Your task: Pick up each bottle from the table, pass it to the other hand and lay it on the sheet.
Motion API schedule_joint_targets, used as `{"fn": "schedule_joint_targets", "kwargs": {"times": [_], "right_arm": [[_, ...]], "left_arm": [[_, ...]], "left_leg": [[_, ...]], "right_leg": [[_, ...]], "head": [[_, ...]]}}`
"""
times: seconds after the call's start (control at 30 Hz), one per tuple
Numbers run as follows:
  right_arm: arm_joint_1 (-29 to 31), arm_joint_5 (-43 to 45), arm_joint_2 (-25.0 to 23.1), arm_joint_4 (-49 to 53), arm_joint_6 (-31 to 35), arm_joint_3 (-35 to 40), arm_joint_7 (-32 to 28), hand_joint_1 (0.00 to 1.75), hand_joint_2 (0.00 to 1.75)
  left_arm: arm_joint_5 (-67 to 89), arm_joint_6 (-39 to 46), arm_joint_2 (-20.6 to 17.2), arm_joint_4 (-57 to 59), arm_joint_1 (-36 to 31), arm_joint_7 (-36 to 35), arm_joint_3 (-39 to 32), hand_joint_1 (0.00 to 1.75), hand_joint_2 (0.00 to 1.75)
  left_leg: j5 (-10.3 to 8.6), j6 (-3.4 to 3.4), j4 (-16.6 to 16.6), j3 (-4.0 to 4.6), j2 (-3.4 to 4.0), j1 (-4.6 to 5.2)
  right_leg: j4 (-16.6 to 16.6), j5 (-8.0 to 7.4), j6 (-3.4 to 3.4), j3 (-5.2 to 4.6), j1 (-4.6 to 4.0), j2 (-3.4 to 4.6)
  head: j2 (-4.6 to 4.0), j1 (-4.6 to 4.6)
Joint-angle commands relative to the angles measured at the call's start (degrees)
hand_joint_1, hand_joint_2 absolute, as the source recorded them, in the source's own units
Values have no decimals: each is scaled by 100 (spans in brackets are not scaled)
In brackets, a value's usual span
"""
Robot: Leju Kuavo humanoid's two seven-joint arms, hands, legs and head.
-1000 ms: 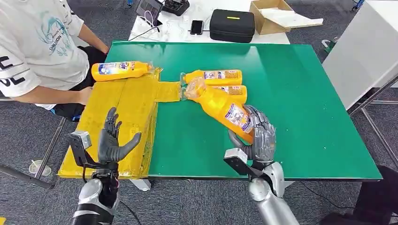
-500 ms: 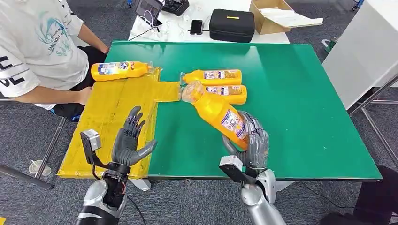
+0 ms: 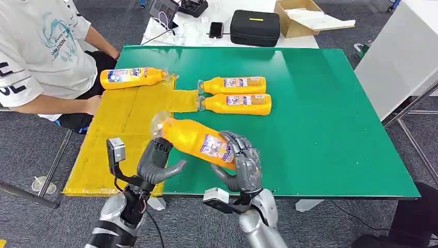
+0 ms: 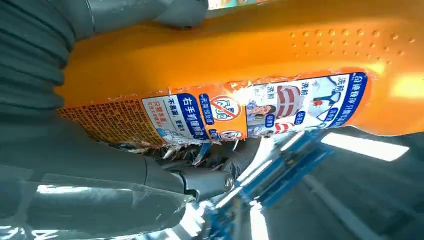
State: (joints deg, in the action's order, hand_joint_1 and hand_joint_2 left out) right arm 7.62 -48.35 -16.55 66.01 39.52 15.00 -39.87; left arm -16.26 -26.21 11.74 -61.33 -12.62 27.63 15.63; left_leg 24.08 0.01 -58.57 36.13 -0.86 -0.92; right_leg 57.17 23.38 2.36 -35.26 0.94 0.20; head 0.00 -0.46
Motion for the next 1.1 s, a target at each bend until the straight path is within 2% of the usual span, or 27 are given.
{"fn": "schedule_joint_targets", "kwargs": {"times": [0.03, 0.43, 0.6, 0.73, 1.1], "right_arm": [[313, -314, -336, -1125, 48, 440, -13, 175, 175], [296, -280, -343, -1169, 48, 479, -13, 175, 175], [394, -126, -343, -1559, 48, 599, -13, 175, 175], [418, -3, -345, -1875, 48, 358, -13, 175, 175], [521, 271, -345, -2048, 48, 101, 4, 175, 175]], "left_arm": [[-378, -79, -200, 957, -542, -138, 394, 0, 175], [-419, -156, -192, 998, -544, -117, 394, 0, 175], [-633, -345, -157, 1078, -553, -102, 311, 0, 175], [-1145, -697, -168, 871, -406, -255, 180, 0, 175], [-1272, -847, -178, 686, -201, -322, 211, 0, 175]], "left_leg": [[3, 3, 6, -20, 7, -1], [4, 2, 3, -15, 8, 1], [4, 2, 3, -13, 10, 2], [6, 4, 4, -23, 12, -1], [8, 4, 3, -21, 17, 1]], "right_leg": [[-8, 1, -8, 20, -4, 1], [-5, 2, -10, 15, -3, 0], [-5, 1, -8, 12, -2, 4], [-9, 2, -12, 23, -6, 2], [-6, 2, -12, 21, -3, 8]], "head": [[0, -2], [0, 0], [0, 2], [0, 2], [2, 2]]}}
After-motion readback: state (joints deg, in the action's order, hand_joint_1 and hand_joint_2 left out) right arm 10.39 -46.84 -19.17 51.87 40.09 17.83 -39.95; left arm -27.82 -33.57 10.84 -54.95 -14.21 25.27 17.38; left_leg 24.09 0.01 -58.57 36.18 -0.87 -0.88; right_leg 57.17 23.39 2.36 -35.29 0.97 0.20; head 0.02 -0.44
